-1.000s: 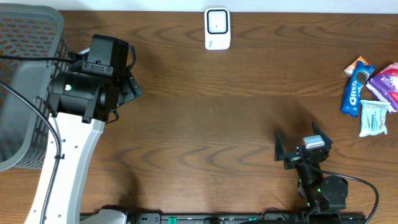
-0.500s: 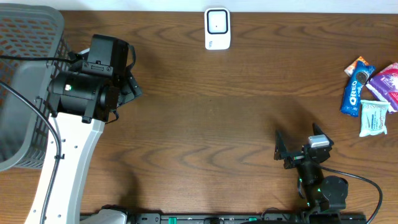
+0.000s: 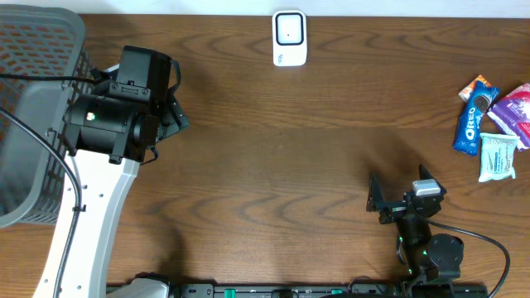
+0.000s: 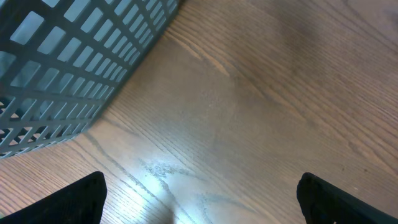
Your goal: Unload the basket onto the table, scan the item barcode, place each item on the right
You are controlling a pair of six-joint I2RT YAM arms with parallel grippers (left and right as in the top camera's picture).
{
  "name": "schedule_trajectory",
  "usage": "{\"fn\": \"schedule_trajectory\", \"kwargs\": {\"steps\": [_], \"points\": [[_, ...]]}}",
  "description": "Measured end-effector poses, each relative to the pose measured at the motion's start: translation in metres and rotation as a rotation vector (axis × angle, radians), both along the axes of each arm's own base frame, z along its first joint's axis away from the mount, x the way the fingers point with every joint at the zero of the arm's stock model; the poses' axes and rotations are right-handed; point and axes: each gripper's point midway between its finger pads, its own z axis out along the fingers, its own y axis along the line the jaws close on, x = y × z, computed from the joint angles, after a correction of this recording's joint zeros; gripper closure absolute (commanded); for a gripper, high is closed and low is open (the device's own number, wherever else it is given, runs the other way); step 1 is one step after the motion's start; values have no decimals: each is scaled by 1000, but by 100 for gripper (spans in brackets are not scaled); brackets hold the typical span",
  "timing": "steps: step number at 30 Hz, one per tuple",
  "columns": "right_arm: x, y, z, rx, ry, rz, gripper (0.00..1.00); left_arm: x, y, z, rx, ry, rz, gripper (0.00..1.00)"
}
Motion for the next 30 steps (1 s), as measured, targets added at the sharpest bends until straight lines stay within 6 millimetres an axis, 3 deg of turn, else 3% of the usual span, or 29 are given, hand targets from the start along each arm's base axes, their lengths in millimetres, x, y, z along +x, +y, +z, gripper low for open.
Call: {"fn": "schedule_trajectory", "kwargs": {"steps": [30], "points": [[0, 3, 1, -5, -4, 19, 1, 0, 0, 0, 0, 0, 0, 2]]}}
